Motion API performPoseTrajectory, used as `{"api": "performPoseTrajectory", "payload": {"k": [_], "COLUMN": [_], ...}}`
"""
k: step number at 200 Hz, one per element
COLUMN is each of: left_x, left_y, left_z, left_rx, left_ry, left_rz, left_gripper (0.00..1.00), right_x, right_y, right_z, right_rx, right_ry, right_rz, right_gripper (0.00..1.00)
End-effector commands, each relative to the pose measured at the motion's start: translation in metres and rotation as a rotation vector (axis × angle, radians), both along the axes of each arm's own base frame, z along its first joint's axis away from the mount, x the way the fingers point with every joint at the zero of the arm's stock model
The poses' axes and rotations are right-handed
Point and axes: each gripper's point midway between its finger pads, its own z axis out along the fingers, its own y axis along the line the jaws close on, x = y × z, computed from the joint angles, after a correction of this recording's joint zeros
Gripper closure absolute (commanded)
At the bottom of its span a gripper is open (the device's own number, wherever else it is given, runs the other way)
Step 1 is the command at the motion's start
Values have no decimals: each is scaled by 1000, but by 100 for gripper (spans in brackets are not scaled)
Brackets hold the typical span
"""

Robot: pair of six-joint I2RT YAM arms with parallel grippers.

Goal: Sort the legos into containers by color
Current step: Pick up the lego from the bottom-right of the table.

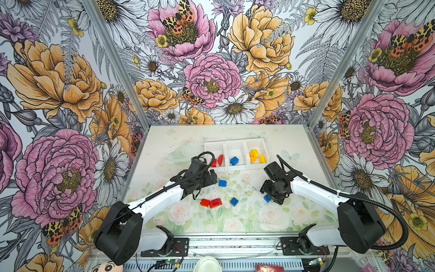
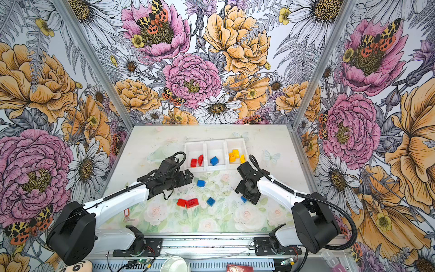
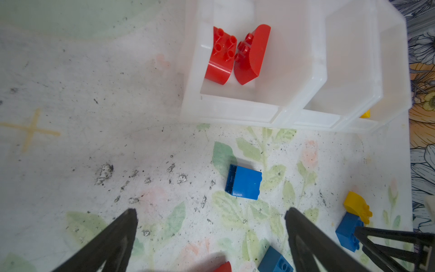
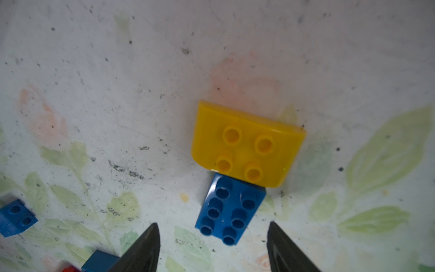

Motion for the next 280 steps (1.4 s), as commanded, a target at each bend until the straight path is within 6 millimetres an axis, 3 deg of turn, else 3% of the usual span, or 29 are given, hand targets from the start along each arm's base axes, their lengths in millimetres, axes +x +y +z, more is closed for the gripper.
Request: {"api": "performPoseTrajectory", "payload": {"k": [1, 48, 122, 171, 221, 280], "left_x": [3, 3, 2, 2, -1, -3], "left_y": [2, 2, 4, 6, 7, 11], "left_z": [4, 3, 2, 4, 3, 2], "left_rx": [-5, -6, -4, -5, -7, -10], "left_ry": [-18, -14, -15, -22, -23, -20], "left_rz": [-3, 1, 6, 10, 15, 26], "left_gripper": [1, 1, 1, 1, 1, 1], "right_x": [9, 11, 4, 1, 9, 43], "right_y": [-5, -6, -10, -8, 4, 41], "right_z": [-5, -21, -32, -35, -24, 24], "right_rx": [-13, -18, -44, -36, -14, 11], "right_ry": [-24, 1, 27, 31, -4, -159], "right_rz": [-49, -40, -22, -11, 41, 200], "right_gripper": [28, 31, 46, 64, 70, 73]}}
